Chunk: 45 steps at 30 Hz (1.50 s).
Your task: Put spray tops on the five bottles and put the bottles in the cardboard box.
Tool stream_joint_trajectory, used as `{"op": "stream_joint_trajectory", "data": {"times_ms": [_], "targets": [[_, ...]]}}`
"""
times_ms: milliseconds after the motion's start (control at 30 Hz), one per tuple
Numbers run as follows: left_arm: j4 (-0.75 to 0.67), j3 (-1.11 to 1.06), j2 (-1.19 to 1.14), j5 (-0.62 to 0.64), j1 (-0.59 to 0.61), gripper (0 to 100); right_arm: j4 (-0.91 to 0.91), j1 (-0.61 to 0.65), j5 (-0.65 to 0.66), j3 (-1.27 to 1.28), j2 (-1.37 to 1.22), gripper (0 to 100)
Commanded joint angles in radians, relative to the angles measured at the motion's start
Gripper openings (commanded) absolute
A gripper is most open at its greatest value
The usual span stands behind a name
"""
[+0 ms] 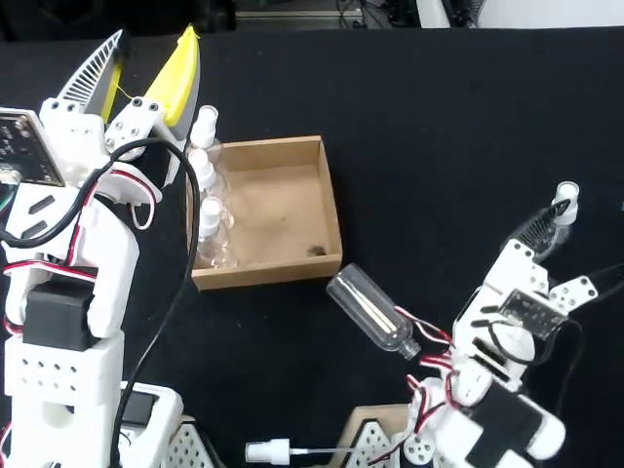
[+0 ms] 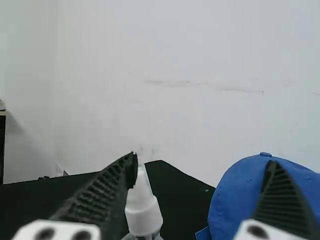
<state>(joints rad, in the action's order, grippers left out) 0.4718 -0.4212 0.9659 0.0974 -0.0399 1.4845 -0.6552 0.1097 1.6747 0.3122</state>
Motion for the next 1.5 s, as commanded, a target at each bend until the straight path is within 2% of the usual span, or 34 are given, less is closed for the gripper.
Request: {"op": "stream_joint_trajectory", "data": {"times_ms": [0, 333, 467, 667, 833, 1233, 1467], "targets": [[-0.021, 0.007, 0.014, 0.006, 0.005, 22, -0.110, -0.012, 0.003, -0.005, 0.104, 34.3], [-0.021, 0.007, 0.014, 0.008, 0.004, 22, -0.586, -0.014, 0.008, -0.045, 0.424, 34.3], [-0.021, -0.002, 0.014, 0.002, -0.031, 22, -0.727, -0.012, 0.000, -0.030, 0.507, 34.3], [-0.028, -0.013, 0.014, 0.002, -0.038, 22, -0.930, -0.011, 0.008, -0.056, 0.558, 34.3], [-0.028, -0.015, 0.014, 0.002, -0.038, 22, -1.082, -0.011, 0.008, -0.183, 0.515, 34.5], [-0.028, -0.015, 0.014, 0.002, -0.038, 22, -1.092, 0.071, 0.009, -0.254, 0.340, 34.6], [-0.028, -0.015, 0.014, 0.002, -0.038, 22, -0.907, 0.069, 0.009, -0.268, 0.177, 34.3]]}}
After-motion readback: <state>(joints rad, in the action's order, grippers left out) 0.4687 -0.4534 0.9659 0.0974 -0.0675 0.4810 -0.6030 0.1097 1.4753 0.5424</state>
